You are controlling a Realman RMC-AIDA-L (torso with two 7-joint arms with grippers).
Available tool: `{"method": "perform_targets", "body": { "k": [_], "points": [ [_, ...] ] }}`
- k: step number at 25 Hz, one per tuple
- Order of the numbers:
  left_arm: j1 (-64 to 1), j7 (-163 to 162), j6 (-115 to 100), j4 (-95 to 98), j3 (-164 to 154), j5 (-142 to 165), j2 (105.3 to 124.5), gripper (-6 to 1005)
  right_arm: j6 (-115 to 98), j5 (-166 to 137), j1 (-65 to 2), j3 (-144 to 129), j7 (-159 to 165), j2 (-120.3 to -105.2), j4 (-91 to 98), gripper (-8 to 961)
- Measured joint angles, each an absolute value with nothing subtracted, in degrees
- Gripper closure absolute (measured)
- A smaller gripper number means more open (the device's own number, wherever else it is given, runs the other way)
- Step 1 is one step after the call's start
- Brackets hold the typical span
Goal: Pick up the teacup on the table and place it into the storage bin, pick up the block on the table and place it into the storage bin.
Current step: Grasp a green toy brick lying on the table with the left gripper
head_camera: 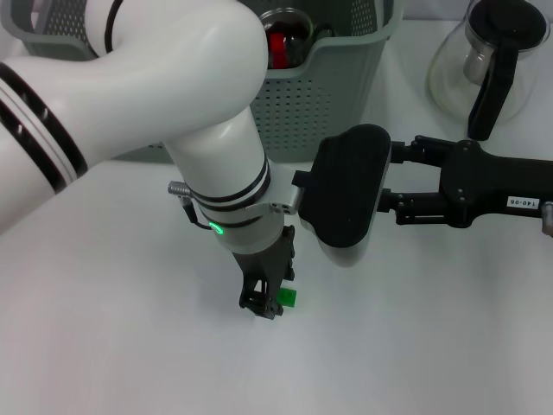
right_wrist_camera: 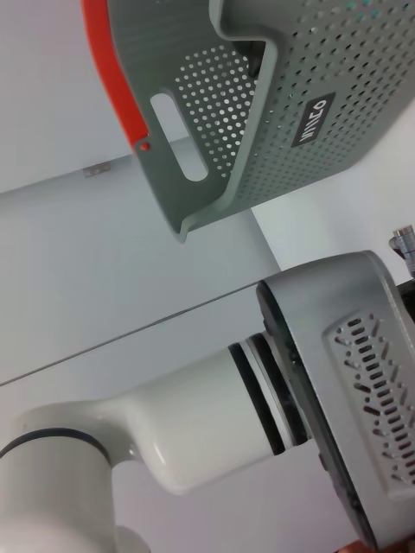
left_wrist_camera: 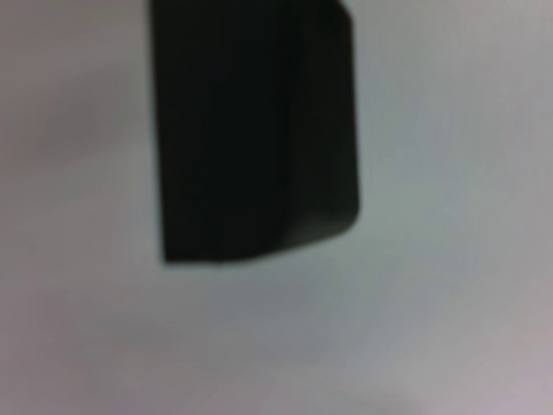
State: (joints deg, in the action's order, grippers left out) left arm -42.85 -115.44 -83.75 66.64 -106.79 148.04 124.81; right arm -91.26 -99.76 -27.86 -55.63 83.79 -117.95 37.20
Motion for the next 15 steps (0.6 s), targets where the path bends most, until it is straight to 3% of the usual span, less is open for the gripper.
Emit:
{"method": "perform_targets", "body": {
  "k": [15],
  "points": [
    [-43.62, -115.83, -83.42, 65.28, -107.03, 147.48, 124.80, 572, -91.23, -99.75, -27.92, -55.67, 83.25, -117.95, 36.36, 8]
  ]
}}
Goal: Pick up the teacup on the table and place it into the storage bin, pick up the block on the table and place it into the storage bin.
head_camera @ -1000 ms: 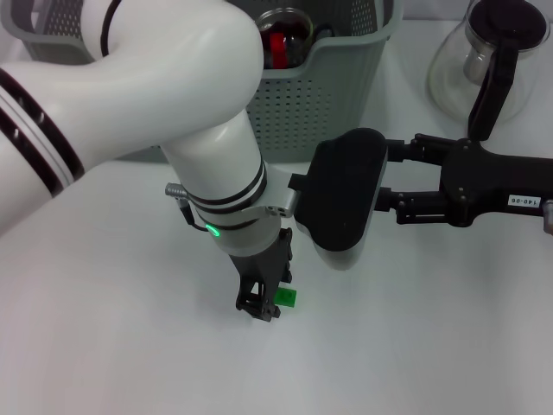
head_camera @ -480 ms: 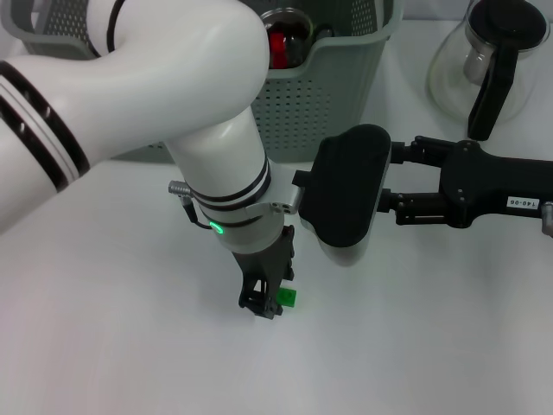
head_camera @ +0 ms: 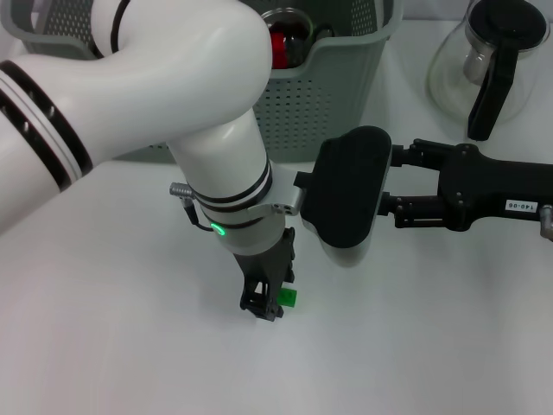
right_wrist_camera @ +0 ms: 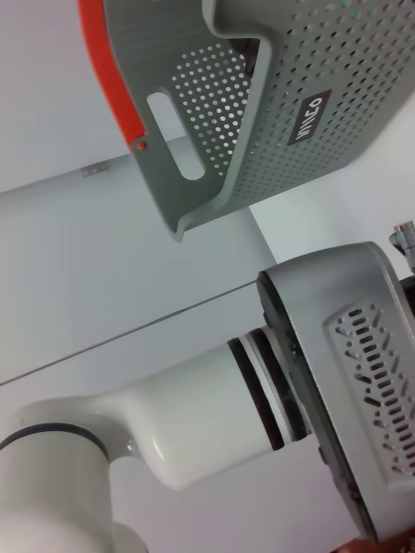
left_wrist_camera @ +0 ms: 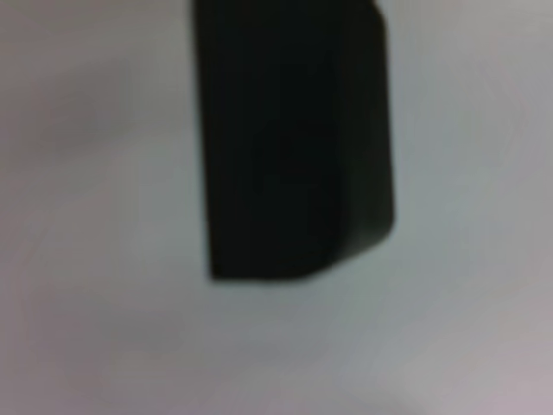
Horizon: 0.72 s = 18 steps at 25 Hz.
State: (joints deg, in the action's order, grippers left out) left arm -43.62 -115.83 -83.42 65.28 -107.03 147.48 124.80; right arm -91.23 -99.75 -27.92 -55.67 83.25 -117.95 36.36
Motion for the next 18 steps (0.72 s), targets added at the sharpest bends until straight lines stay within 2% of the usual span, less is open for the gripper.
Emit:
{"method": "perform_targets", "body": {
  "k": [4, 10, 18],
  "points": [
    [-43.89, -116.16, -82.99, 65.14, -107.02, 147.41, 124.81, 574, -91.23, -99.75, -27.88, -55.64, 83.24, -117.89, 36.37, 8],
    [-46.16, -116.77, -83.33, 61.95, -107.11, 147.19, 124.81, 777, -91.23, -99.76, -27.86, -55.63, 83.23, -117.86, 36.37, 8],
    [-44.28, -116.74, -89.02, 69.49, -103.91, 145.50, 124.67, 803, -91.57, -99.76, -27.69, -55.63, 82.94, -117.42, 36.42, 9]
  ]
}}
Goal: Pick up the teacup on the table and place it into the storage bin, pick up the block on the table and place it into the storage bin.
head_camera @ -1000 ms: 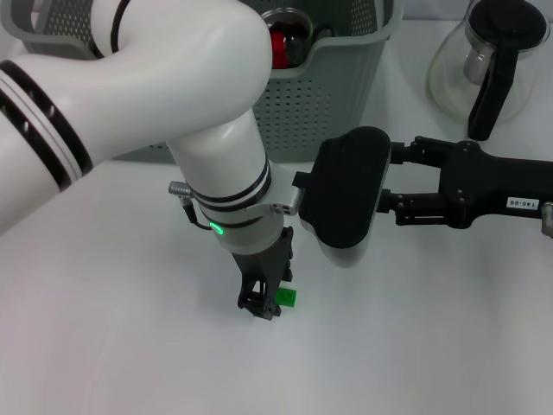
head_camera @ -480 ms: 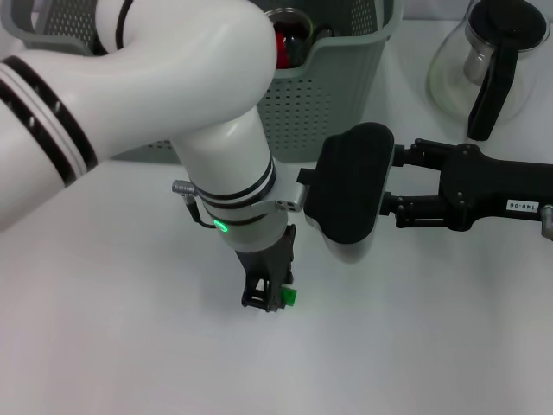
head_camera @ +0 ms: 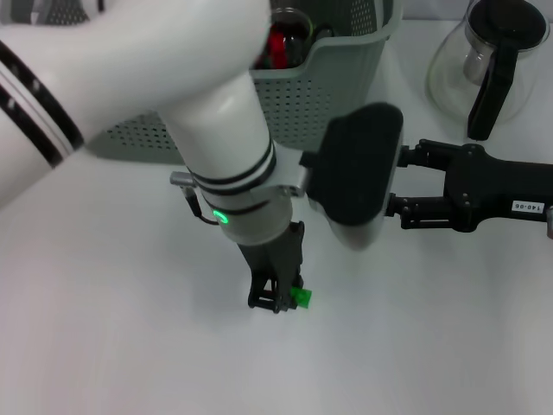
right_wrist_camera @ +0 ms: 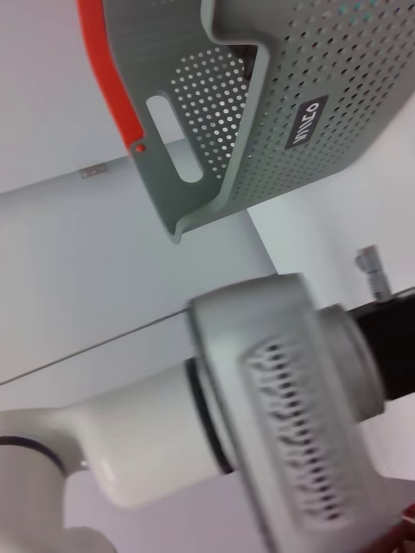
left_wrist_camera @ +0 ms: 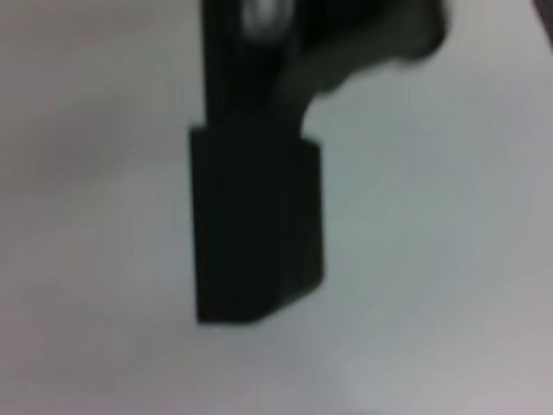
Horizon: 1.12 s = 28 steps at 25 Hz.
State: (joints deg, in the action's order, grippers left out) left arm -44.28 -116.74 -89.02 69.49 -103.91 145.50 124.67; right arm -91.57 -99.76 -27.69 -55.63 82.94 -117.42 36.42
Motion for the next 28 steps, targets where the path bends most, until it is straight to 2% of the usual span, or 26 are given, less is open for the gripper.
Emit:
{"method": "perform_targets", "body": {
  "k": [6, 14, 18, 20, 21, 22, 26, 28],
  "points": [
    [-42.48, -115.51, -95.71, 72.86, -89.51, 139.98, 124.49, 808, -91.41, -99.76, -27.76, -55.71, 81.83, -117.42, 36.35, 9],
    [-38.10, -109.88, -98.72, 71.17, -49.48, 127.61, 123.51, 780, -92.75, -99.76, -27.37, -55.71, 82.39, -117.29, 35.66, 9],
    [-37.49, -110.19, -97.12, 67.11, -34.98, 121.81, 120.65, 762, -93.86, -99.75, -27.31, -54.96, 82.99, -116.25, 33.91, 9],
    [-38.06, -110.57, -93.06, 63.20, -32.92, 121.30, 118.60, 753, -93.88, -99.75, -27.61, -54.82, 83.72, -115.73, 33.25, 9],
    [-38.06, -110.57, -93.06, 63.20, -32.92, 121.30, 118.60, 748, -93.80, -99.74, -27.90, -54.82, 84.21, -115.52, 32.99, 9],
    [-39.17, -111.18, -87.57, 58.58, -33.14, 121.50, 116.79, 744, -93.72, -99.74, -28.18, -54.82, 84.62, -115.36, 32.84, 9],
    [-41.19, -112.47, -80.20, 52.66, -34.71, 122.77, 115.31, 725, -93.60, -100.25, -29.70, -55.00, 85.50, -115.29, 32.66, 9],
    [-41.68, -113.11, -75.98, 51.27, -35.06, 123.45, 115.24, 716, -93.53, -100.97, -30.38, -54.91, 85.56, -115.45, 32.65, 8]
  ]
}}
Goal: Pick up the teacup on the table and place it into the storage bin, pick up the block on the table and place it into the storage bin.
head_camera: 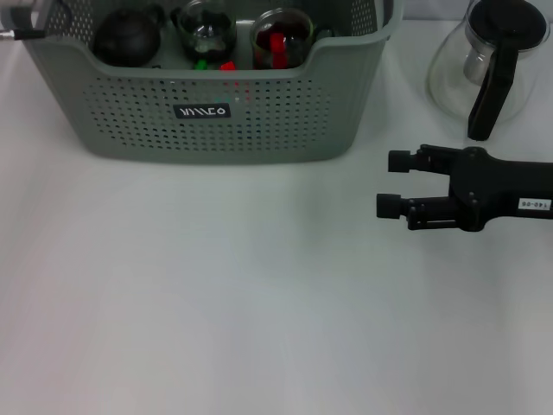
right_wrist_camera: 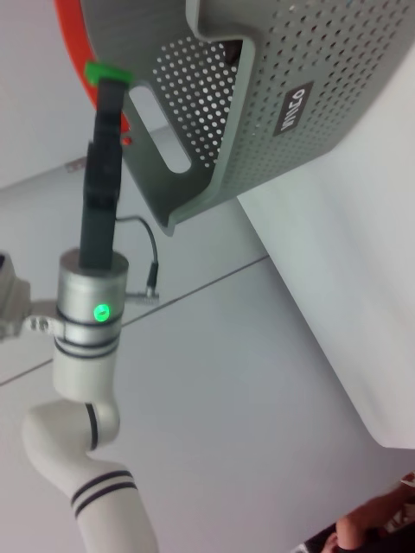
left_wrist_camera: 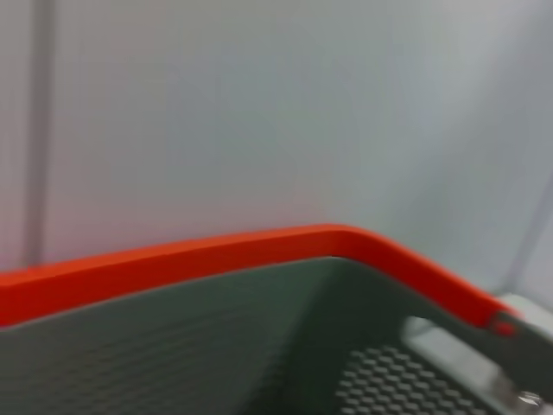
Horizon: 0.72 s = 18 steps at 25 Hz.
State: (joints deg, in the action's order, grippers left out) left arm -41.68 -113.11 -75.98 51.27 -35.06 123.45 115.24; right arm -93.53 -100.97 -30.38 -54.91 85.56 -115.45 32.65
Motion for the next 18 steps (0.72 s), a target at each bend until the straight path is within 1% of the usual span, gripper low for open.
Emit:
{"method": "perform_targets", "body": {
  "k": [5, 10, 15, 17, 18],
  "points": [
    [-41.55, -115.59, -72.28, 52.26, -35.55, 124.42, 115.26, 694, -93.38, -101.84, -31.60, -54.90, 86.31, -115.48, 32.62, 8],
    [-37.89, -118.91, -82.37, 60.99, -34.27, 121.45, 115.62, 671, -95.73, -101.62, -32.22, -54.80, 86.38, -115.12, 33.23, 8],
    [-33.81, -110.60, -101.56, 60.80, -34.24, 112.69, 115.88, 438, -96.99, -102.21, -32.75, -55.41, 85.46, -115.05, 33.24, 8],
    [-33.27, -103.93, -107.57, 56.93, -34.40, 112.11, 115.98, 202, -96.97, -103.45, -33.33, -55.77, 85.00, -115.27, 33.19, 8],
    [-33.10, -99.83, -109.94, 54.38, -34.63, 112.30, 116.08, 187, -96.92, -104.25, -33.59, -55.89, 84.87, -115.46, 33.16, 8]
  ]
}}
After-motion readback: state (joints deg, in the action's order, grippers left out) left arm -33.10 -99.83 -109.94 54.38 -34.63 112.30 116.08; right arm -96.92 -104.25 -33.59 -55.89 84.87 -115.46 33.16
